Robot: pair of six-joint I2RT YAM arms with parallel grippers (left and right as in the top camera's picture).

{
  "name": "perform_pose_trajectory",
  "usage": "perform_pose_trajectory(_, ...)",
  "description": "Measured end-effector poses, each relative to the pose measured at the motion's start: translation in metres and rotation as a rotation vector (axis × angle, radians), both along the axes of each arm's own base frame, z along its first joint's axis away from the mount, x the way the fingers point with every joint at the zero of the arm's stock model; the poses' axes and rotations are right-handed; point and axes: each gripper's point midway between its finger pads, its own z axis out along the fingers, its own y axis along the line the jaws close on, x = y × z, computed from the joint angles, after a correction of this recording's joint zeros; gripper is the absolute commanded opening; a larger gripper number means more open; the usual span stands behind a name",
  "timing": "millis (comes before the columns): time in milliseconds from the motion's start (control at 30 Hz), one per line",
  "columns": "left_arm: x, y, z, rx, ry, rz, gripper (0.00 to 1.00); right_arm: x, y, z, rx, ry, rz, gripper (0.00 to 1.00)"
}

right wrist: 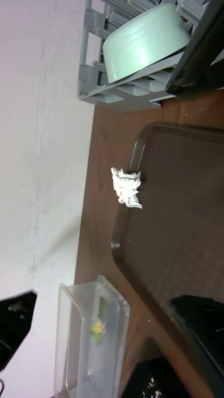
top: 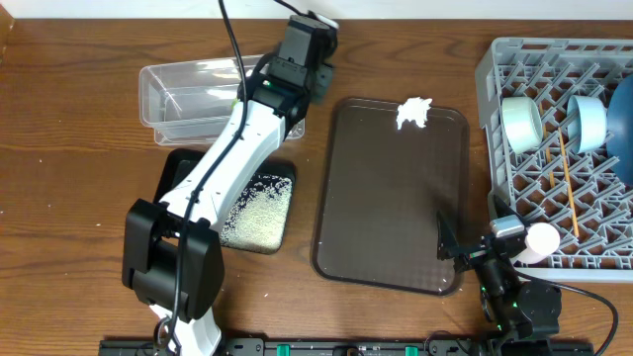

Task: Sort waste into correct bins and load items into the dishwasher rack
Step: 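Carry the wrapper with the left gripper into the clear plastic bin and release, then reach the left gripper to the white crumpled tissue and grasp it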

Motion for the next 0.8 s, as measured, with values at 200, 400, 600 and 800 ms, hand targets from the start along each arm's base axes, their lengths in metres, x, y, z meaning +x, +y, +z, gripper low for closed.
perform_pose_trajectory(200, -0.017, -0.074, -0.007, -0.166, 0.039, -0.245, 0.59, 0.000, 0.000, 0.000, 0.000, 0.000, 0.000, 0.99)
perform_pose_trajectory(400, -0.025, -0.130, -0.066, -0.249, 0.129, -0.407, 0.59, 0.000, 0.000, 0.000, 0.000, 0.000, 0.000, 0.99)
perform_pose_trajectory(600, -0.043, -0.168, -0.114, -0.309, 0.210, -0.529, 0.59, 0.000, 0.000, 0.000, 0.000, 0.000, 0.000, 0.99)
perform_pose_trajectory(800, -0.059, -0.205, -0.116, -0.341, 0.177, -0.623, 0.59, 0.000, 0.000, 0.000, 0.000, 0.000, 0.000, 0.99)
